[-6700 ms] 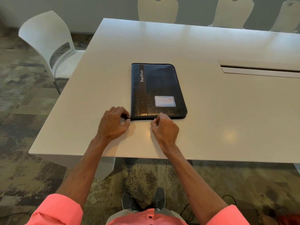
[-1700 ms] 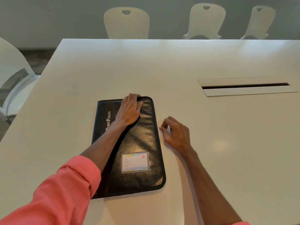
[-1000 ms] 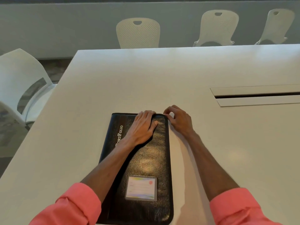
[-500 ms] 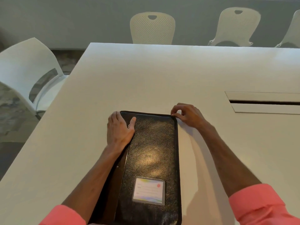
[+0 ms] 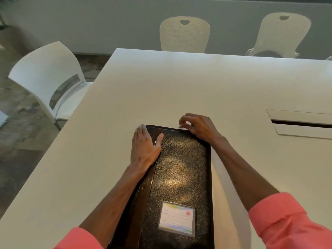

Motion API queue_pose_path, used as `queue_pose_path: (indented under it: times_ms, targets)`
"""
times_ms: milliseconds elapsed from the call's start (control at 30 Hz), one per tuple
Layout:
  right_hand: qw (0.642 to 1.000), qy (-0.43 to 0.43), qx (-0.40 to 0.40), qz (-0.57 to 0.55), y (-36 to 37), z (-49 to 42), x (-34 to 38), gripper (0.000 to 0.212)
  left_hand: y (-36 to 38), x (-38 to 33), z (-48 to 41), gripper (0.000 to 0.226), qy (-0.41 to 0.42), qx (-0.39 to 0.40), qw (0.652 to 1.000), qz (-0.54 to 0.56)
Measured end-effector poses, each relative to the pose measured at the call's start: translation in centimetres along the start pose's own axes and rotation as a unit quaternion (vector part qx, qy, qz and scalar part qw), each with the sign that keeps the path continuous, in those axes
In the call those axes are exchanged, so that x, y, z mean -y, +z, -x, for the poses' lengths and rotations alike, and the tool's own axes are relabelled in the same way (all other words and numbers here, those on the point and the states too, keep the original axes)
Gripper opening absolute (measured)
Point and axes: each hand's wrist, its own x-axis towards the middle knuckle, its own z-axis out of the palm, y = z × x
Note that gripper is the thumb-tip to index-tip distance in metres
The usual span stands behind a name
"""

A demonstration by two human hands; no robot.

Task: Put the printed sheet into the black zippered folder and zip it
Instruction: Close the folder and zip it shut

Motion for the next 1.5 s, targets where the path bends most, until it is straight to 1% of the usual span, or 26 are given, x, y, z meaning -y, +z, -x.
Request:
queue_pose_path:
  times_ms: [367,500,667,833,1033,1100,1200,1267,1400,1500]
  targets:
    - [0.999,-0.049,0.011,0.002,3.8,-6.4,5.1,0.020,0.4,0.1,-0.1,0.093,-0.005,-0.002,1.000,0.007]
    - [0.999,-0.047,0.005,-0.008,4.6,-7.4,6.4,0.019,0.6,0.2,-0.1,0.092,-0.004,-0.007,1.000,0.006]
    - [0.999,-0.036,0.018,-0.015,5.0,-7.9,7.8,0.017,0.6,0.0,0.1,0.094,-0.006,-0.003,1.000,0.005]
    - [1.000,-0.017,0.019,-0.005,4.9,-7.5,8.5,0.017,0.7,0.0,0.1,0.094,-0.005,-0.001,1.000,0.010]
    - [0.999,0.047,-0.005,-0.022,4.9,-6.6,9.9,0.016,0.9,0.2,0.1,0.094,-0.005,-0.003,1.000,0.013]
    - [0.996,0.074,-0.024,-0.034,4.6,-5.9,10.6,0.023,0.9,0.3,0.1,0.094,-0.004,-0.003,1.000,0.015]
    - [0.991,0.116,-0.057,-0.034,4.1,-4.2,11.7,0.041,0.7,0.3,0.2,0.093,0.000,-0.003,1.000,0.026]
    - [0.984,0.162,-0.069,-0.032,3.5,-2.2,12.6,0.045,0.3,0.2,0.2,0.090,0.007,0.001,0.999,0.041]
    - [0.965,0.257,-0.047,-0.014,2.3,3.8,14.9,0.048,-0.4,0.3,0.9,0.082,0.026,0.016,0.997,0.068]
    - [0.952,0.305,-0.002,0.005,1.6,8.6,17.1,0.063,-0.8,1.0,3.1,0.078,0.049,0.031,0.996,0.068]
